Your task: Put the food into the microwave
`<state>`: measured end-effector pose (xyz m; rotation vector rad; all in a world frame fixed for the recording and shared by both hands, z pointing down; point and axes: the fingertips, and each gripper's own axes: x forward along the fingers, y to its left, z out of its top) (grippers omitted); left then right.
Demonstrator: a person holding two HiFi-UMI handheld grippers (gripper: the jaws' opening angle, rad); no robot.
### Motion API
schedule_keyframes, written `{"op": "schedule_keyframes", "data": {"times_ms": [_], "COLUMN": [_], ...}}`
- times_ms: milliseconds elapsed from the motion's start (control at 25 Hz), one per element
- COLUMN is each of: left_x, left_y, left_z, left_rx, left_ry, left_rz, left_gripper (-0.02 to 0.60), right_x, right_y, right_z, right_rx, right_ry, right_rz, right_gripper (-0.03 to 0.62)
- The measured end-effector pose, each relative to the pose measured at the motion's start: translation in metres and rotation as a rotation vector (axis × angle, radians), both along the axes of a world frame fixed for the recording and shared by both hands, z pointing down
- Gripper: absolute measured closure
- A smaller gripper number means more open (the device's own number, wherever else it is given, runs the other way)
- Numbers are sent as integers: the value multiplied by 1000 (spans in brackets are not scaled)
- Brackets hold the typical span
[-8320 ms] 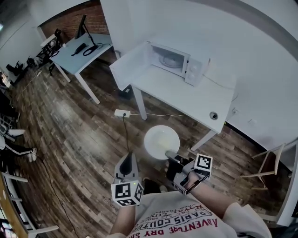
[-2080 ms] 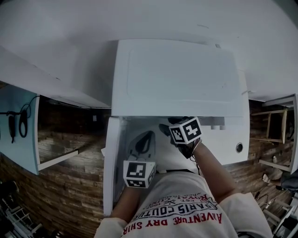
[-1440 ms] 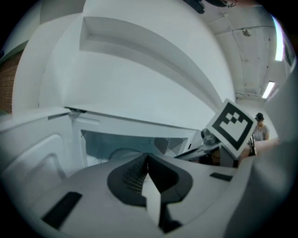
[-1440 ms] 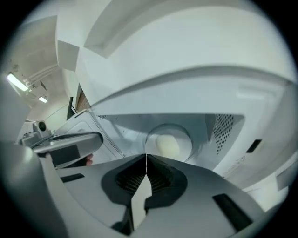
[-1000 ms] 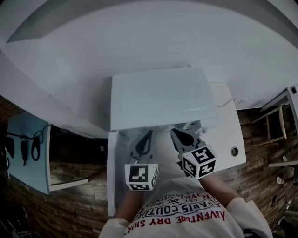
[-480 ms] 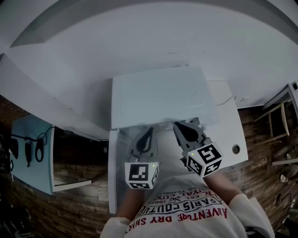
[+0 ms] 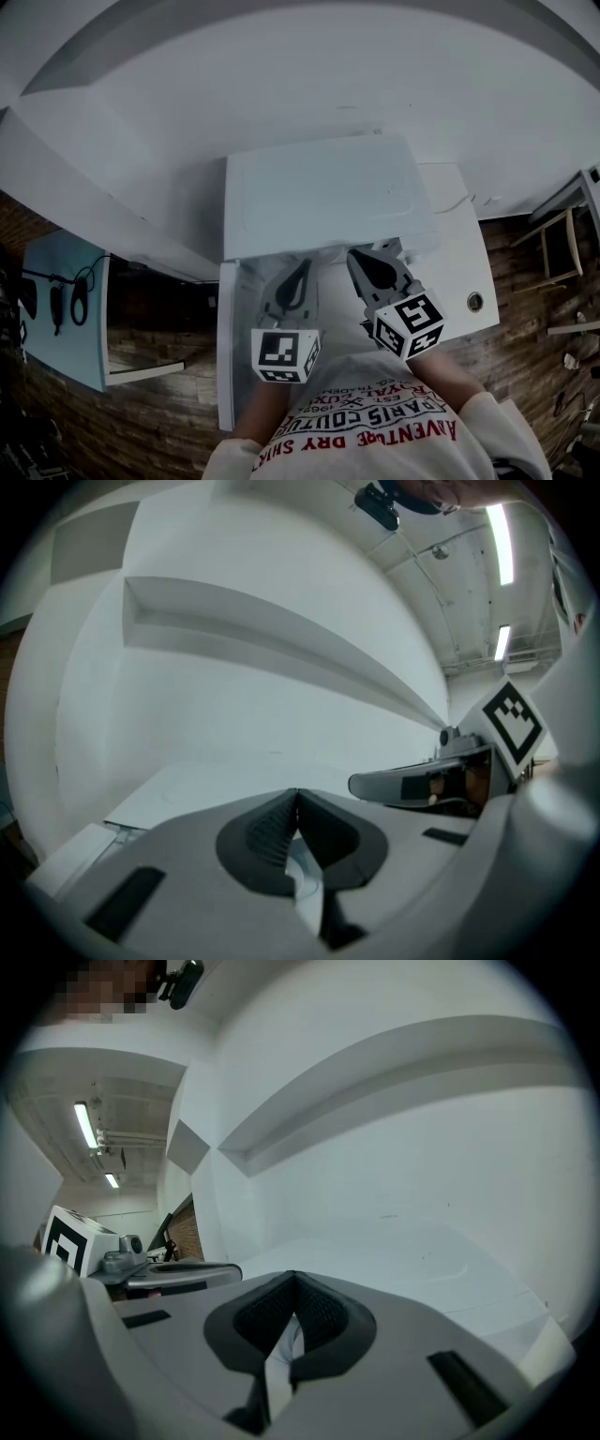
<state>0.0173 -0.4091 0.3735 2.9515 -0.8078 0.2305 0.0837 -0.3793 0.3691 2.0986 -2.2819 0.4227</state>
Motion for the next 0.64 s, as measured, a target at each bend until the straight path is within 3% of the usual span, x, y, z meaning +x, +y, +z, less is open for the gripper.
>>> {"op": "schedule_keyframes", "data": {"times_ms": [640], "left_x": [-3], "left_y": [3], "left_z": [9], "left_rx": [-27], "left_ry": [-1], "left_rz": [-1], "left_gripper": [575], "right_x": [-3], "right_y": [3], "right_z": [7], "right_rx": [-23], "right_ry": [-14], "right_rz": [-5], "right_gripper": [582]}}
